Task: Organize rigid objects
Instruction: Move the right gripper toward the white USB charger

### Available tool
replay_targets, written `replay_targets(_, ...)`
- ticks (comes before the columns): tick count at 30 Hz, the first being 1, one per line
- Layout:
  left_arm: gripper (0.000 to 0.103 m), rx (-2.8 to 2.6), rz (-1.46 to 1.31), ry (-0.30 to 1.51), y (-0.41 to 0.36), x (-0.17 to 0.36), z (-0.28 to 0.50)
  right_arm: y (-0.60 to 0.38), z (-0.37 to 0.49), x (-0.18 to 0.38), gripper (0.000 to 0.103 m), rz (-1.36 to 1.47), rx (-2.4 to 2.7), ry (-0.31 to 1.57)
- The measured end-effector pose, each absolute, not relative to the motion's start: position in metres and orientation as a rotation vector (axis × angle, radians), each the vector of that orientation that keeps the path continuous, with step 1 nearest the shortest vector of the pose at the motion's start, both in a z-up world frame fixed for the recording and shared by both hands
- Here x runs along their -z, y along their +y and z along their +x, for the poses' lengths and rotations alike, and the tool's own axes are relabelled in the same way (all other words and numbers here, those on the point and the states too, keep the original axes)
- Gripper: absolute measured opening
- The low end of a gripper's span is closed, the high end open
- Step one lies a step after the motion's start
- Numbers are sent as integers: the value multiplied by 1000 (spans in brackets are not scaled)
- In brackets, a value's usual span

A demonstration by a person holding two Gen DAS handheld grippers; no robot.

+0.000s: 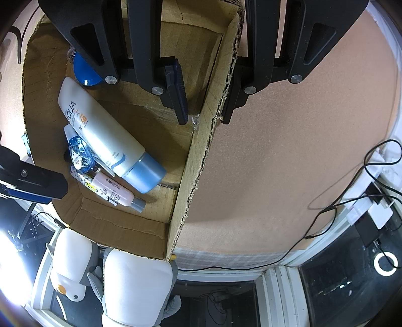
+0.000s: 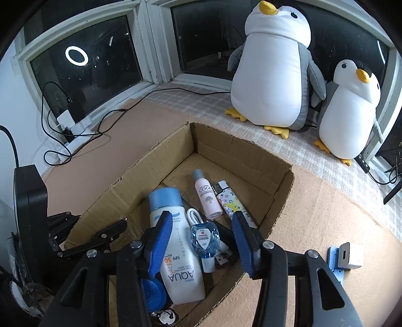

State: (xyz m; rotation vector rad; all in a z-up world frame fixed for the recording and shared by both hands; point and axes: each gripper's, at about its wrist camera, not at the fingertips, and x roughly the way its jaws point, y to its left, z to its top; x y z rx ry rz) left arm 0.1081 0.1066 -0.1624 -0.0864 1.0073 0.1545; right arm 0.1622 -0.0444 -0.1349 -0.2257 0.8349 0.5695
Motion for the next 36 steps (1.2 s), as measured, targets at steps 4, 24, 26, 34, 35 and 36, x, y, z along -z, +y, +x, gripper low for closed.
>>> replay_targets(4, 25, -154, -86, 1007, 107, 162, 108, -47, 160, 130, 50, -227, -560, 817)
replay_targets(24, 25, -157, -87, 1007, 107, 163, 107, -174, 166, 125, 61, -54, -366, 817)
replay_targets(26, 25, -157, -87, 1007, 107, 163, 107, -195, 170, 131, 62, -21, -323, 830)
replay_targets(34, 25, -157, -87, 1008, 107, 163, 107, -242, 190, 157, 69, 39, -231, 893)
replay_targets(35, 25, -157, -86, 1008, 107, 163, 107, -244, 192, 160, 69, 44, -226, 899)
replay_targets(36, 25, -157, -87, 1008, 107, 163, 107, -246, 194, 164, 70, 47, -222, 908)
